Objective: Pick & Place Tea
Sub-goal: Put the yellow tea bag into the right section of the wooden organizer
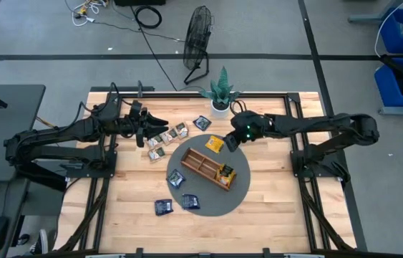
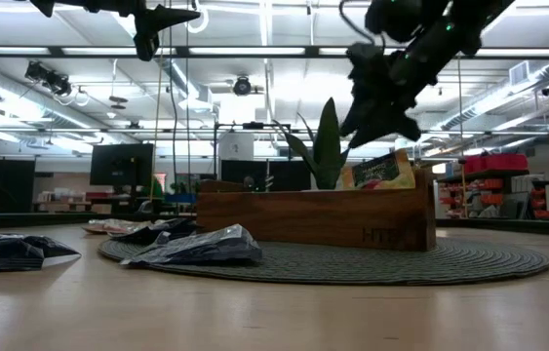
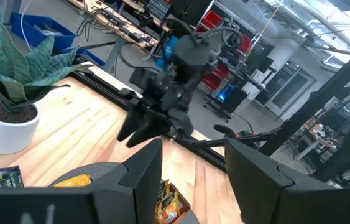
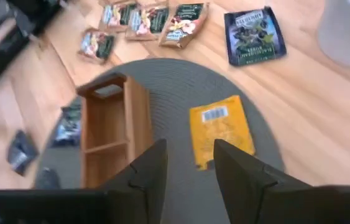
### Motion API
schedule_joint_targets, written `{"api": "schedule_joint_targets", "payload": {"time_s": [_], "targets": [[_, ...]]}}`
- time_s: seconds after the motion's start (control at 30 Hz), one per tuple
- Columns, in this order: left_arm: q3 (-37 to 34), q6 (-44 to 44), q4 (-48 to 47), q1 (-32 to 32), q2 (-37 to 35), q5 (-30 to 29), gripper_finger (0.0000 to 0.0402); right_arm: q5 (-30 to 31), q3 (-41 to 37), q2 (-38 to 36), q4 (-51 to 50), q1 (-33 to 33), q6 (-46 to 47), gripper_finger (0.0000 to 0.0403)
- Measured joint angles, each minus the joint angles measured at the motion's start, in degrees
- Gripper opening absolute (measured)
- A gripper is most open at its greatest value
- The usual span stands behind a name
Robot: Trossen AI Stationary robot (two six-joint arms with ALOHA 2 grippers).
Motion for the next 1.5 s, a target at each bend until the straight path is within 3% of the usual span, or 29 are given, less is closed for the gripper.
{"api": "schedule_joint_targets", "payload": {"time_s": [0.43, 0.63, 0.97, 1.07, 1.5], "targets": [[-0.02, -1.68, -0.27, 0.0, 0.0, 0.02, 0.0179, -1.2, 0.0, 13.24, 1.1, -3.76, -23.84, 0.0139], [-0.02, -2.01, -1.75, 0.0, 0.0, 0.02, 0.0179, -1.23, 0.0, 16.76, 4.72, -3.75, -24.6, 0.0151], [-0.02, -3.52, -2.83, 0.0, 0.0, 0.02, 0.0179, 1.99, 0.0, 18.37, 7.36, -2.83, -30.48, 0.0229], [-0.01, -3.56, -2.83, 0.0, 0.02, 0.02, 0.0179, 4.13, 0.0, 18.37, 8.42, -2.69, -31.7, 0.0235], [-0.02, -3.6, -2.8, 0.01, 0.0, 0.02, 0.0179, 1.7, 0.06, 22.99, 7.62, -2.68, -32.58, 0.0234]]}}
